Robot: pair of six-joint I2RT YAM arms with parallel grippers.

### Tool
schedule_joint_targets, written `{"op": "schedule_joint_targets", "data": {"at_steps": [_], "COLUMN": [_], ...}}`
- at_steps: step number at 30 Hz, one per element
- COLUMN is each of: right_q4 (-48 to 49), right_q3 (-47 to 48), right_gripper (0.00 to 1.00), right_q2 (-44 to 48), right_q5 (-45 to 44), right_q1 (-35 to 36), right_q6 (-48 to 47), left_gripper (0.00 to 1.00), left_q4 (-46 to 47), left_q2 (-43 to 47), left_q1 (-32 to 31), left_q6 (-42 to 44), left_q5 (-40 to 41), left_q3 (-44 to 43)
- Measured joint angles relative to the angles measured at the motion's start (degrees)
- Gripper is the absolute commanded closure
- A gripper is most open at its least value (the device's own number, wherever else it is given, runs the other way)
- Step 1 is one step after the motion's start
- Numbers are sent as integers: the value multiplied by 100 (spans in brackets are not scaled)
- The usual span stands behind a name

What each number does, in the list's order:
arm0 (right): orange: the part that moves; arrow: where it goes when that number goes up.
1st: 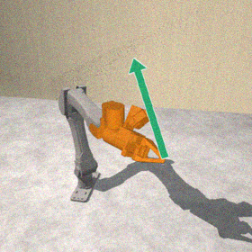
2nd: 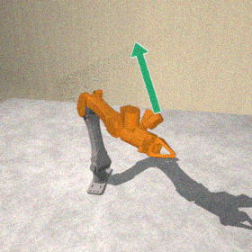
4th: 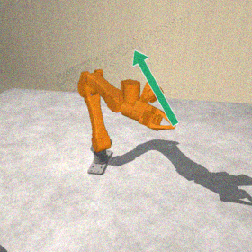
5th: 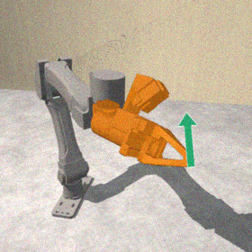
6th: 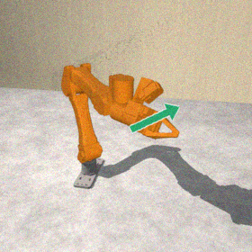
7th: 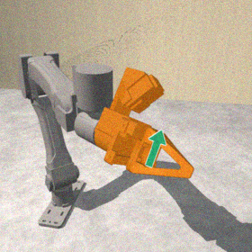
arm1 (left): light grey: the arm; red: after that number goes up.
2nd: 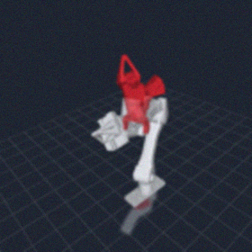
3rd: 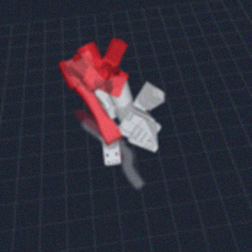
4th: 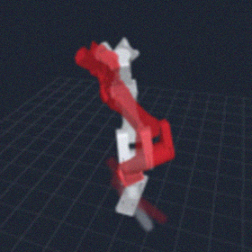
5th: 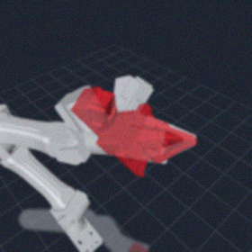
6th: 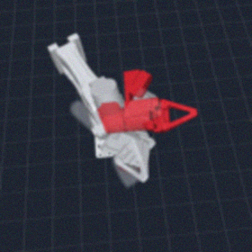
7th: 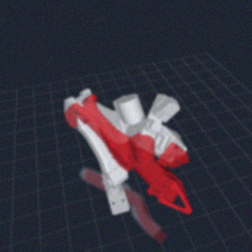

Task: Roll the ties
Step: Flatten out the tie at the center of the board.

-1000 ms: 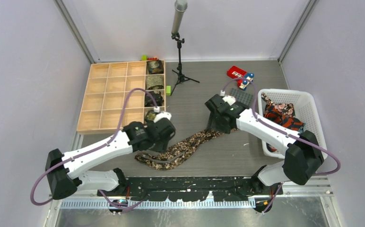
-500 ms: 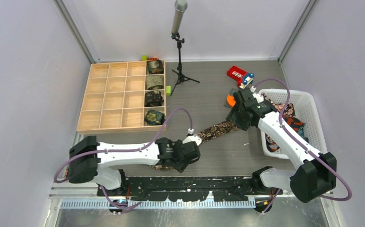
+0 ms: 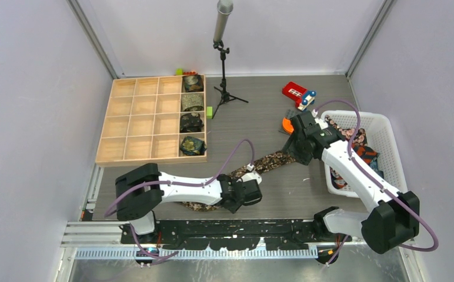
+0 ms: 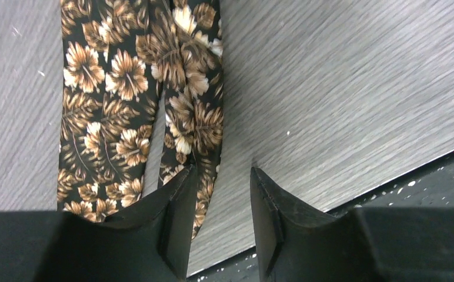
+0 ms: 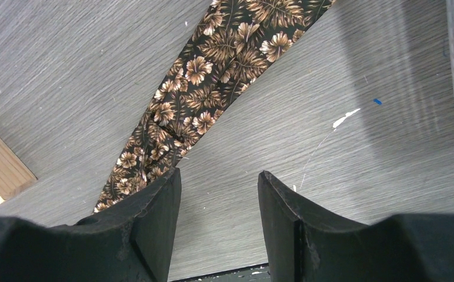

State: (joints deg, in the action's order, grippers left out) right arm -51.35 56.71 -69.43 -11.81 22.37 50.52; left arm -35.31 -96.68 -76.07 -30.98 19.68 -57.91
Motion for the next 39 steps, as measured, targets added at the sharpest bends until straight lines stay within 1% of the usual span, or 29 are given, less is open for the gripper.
{"op": "schedule_joint_targets", "data": {"at_steps": [7,10,13,16,18,21,22,24,29,31,33,36,39], "right_q4": [-59,-76,-90,-94,-96,-96,-96,-96,-96,-96,-96,-96,-94], "right_q3": [-4,-4,-4,-4,-7,-7,-9,-9,-11,-11,-11,-11,-11], "right_gripper": [45,45,45,45,45,45,45,45,46,46,46,46,47], "right_q2": [105,114,120,120,120,120,120,120,118,118,103,50,-22], "right_q5": [33,44,57,63,66,66,66,66,81,111,149,186,221], "right_q1": [0,0,0,0,0,0,0,0,0,0,0,0,0], "right_q6": [-44,-48,-63,-70,-74,-85,-85,-87,-98,-120,-153,-216,-243], "left_gripper": [61,56,55,62,68,84,92,99,100,100,100,100,100], "left_q4": [98,125,153,225,299,433,472,529,529,481,448,293,-74], "left_q2": [-146,-149,-149,-149,-149,-149,-149,-153,-153,-144,-107,-79,-79], "left_q1": [-2,31,118,219,286,378,404,444,507,647,868,1379,1917], "left_q6": [22,39,55,96,127,166,184,203,343,428,461,470,472], "left_q5": [264,286,297,304,280,247,232,195,37,-264,-763,-1906,-3132], "left_q3": [-96,-96,-96,-85,-66,-22,-11,7,-2,-44,-76,-136,-356]}}
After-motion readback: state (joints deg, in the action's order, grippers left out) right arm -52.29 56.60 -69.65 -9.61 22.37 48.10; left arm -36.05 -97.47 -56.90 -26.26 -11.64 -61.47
